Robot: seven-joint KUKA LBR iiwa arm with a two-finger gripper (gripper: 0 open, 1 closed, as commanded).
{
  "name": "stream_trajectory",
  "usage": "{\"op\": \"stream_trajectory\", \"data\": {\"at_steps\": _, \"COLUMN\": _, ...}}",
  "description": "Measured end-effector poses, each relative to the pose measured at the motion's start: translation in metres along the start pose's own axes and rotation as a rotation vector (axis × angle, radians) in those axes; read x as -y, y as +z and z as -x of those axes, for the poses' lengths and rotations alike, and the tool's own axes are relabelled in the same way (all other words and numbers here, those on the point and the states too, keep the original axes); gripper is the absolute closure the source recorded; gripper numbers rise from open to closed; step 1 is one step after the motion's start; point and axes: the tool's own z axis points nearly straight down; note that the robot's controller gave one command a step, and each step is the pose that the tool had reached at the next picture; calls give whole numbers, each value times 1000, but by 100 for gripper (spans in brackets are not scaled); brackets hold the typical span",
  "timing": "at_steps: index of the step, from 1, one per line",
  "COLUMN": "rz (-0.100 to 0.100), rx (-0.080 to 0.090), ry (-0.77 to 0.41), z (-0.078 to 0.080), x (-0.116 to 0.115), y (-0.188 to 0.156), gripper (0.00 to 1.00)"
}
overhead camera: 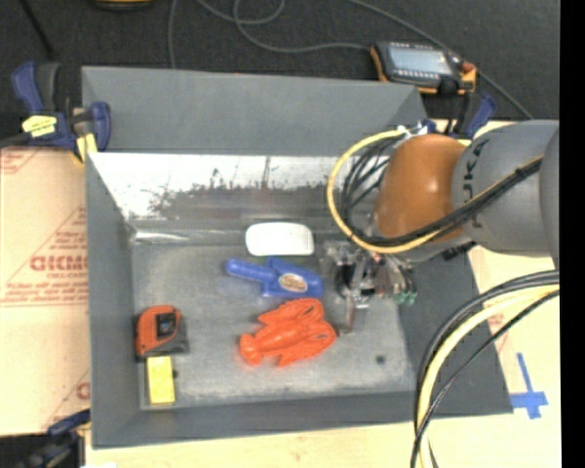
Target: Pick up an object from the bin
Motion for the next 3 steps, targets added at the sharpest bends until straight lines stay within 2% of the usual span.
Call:
{"op": "stream_trajectory", "data": {"at_steps": 1, "rz": 0, "rx": 0, "ry": 0, "z": 0, "x": 0, "y": 0, "gripper": 0}}
{"op": "stream_trajectory", "data": {"at_steps": 2, "rz": 0, "rx": -5, "ry": 12, "z": 31, "x": 9, "y": -34, "gripper": 0}}
{"op": "stream_trajectory", "data": {"at_steps": 3, "rz": 2, "rx": 4, "ry": 58, "z": 38, "x": 41, "y": -13, "gripper": 100}}
